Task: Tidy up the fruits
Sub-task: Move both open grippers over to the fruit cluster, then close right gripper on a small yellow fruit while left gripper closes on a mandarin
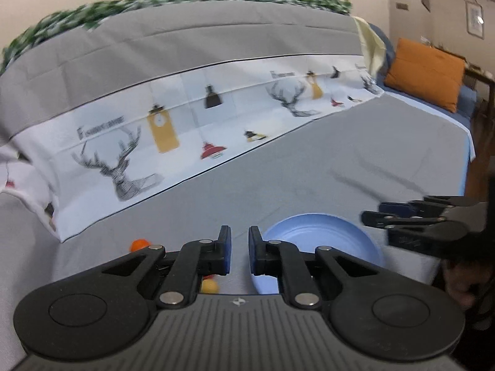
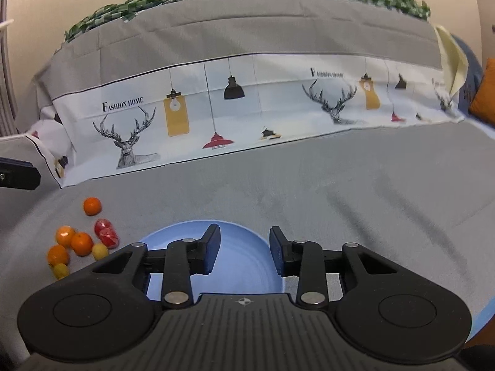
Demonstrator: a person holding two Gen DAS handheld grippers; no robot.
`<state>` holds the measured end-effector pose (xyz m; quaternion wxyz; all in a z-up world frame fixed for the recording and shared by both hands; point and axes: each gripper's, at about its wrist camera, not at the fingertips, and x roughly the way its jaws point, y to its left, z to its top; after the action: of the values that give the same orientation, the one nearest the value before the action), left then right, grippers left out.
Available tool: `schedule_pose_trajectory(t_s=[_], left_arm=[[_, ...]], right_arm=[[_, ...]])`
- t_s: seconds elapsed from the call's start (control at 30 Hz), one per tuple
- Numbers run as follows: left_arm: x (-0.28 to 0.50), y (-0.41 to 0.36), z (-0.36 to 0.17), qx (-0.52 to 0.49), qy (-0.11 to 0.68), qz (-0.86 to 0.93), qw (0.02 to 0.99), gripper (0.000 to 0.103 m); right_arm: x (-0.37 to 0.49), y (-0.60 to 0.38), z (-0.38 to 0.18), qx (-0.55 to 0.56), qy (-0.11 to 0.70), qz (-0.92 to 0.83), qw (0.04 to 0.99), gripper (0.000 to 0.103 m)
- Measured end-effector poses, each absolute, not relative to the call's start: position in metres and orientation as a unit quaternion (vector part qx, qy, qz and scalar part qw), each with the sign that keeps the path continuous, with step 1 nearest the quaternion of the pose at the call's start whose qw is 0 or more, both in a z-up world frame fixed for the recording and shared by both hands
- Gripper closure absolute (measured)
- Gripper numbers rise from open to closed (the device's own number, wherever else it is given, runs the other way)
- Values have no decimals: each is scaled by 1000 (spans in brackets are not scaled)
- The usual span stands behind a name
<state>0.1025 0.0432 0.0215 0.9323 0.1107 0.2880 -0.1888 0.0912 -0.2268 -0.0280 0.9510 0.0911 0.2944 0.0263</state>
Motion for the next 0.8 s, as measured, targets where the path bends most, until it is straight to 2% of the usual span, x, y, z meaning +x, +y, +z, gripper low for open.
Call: schedule_pose_trajectory(t_s=[0.07,0.2,0.3,0.53,0.8], left_arm=[[111,65,3,74,312,-162,933,91],[132,117,-1,-73,341,-90,933,91],[147,137,-12,-131,379,-55,914,91],[173,142,-37,-152,466,-51,870,91],[187,149,-58,-157,500,-12,851,89]], right_arm=[[95,-224,-30,95,307,33,946,66],[95,-210,-26,78,303,64,947,66],[96,-196,-24,57,298,97,948,68],[92,-160,-17,11,284,190,940,81],[101,-99,-26,-91,293,251,918,81]])
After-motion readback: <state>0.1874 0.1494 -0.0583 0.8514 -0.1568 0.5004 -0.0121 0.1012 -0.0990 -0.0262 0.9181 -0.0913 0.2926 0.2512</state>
